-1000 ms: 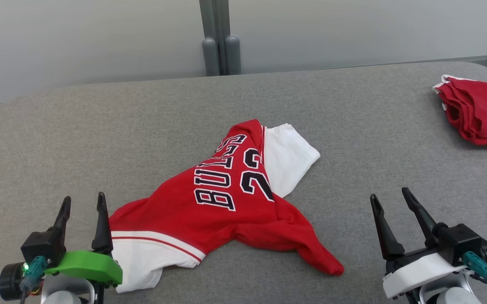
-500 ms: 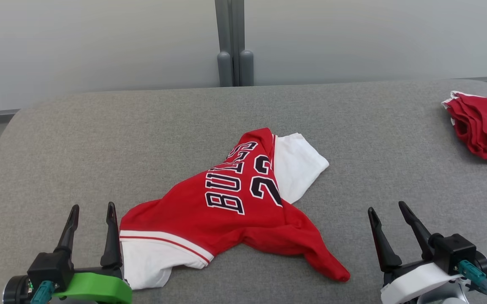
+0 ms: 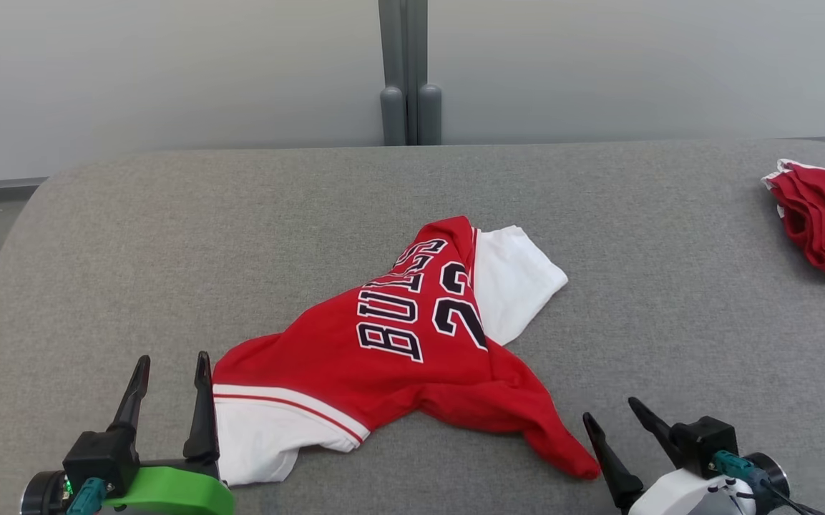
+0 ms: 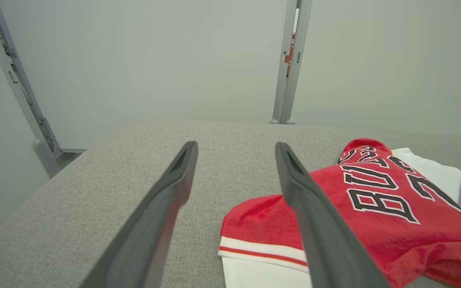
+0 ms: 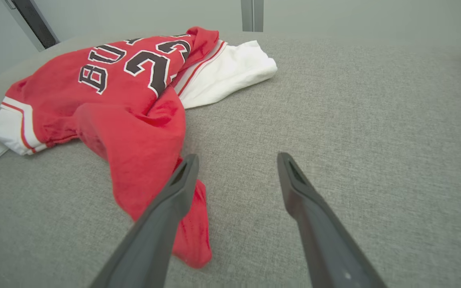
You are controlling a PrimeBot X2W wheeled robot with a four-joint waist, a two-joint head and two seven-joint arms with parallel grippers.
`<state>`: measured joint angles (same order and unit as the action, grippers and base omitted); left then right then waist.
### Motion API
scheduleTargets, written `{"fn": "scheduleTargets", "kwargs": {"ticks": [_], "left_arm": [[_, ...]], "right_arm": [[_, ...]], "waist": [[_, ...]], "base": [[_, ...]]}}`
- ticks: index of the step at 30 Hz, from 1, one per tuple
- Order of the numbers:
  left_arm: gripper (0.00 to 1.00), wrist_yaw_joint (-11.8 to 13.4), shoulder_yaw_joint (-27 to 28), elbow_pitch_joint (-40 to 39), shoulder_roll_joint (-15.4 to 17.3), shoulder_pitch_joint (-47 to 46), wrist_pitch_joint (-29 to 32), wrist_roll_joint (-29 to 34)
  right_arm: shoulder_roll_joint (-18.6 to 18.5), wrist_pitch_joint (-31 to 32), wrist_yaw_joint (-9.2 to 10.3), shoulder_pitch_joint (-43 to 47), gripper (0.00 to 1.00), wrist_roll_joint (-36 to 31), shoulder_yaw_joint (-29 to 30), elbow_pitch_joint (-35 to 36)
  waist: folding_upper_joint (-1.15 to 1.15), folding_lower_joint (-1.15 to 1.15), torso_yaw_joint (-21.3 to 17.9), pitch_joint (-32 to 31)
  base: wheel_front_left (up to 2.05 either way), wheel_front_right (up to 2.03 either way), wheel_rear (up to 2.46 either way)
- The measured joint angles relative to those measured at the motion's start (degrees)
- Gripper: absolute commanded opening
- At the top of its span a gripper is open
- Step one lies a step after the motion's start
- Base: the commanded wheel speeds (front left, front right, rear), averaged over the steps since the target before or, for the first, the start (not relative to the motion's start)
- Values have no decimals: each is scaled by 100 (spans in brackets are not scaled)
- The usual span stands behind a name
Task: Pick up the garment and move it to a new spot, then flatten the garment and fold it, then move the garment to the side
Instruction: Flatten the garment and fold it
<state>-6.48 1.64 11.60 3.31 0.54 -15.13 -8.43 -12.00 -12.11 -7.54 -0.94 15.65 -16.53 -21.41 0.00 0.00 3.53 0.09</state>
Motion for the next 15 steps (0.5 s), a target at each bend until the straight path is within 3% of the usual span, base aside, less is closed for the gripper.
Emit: {"fn": "scheduleTargets", "kwargs": {"ticks": [11, 12, 13, 14, 15], "left_arm": [[100, -15, -94, 100, -32, -32, 0, 19], [100, -15, -104, 105, -33, -34, 0, 23], [100, -15, -114, 121, -35, -37, 0, 24], [100, -16, -118, 138, -35, -41, 0, 24], [100, -16, -122, 147, -36, -47, 0, 25]], "right_arm": [[57, -15, 0, -508, 100, 397, -935, -1318], [73, -15, 0, -545, 45, 455, -999, -1408], [94, -19, 1, -592, 8, 508, -1077, -1517], [100, -53, 2, -653, 0, 559, -1120, -1610], [98, -71, 2, -697, 0, 594, -1145, -1667]], "waist": [[0, 0, 135, 74], [0, 0, 145, 79], [0, 0, 154, 85], [0, 0, 161, 92], [0, 0, 165, 96]], "base": [[0, 0, 0], [0, 0, 0], [0, 0, 0], [0, 0, 0], [0, 0, 0]]}}
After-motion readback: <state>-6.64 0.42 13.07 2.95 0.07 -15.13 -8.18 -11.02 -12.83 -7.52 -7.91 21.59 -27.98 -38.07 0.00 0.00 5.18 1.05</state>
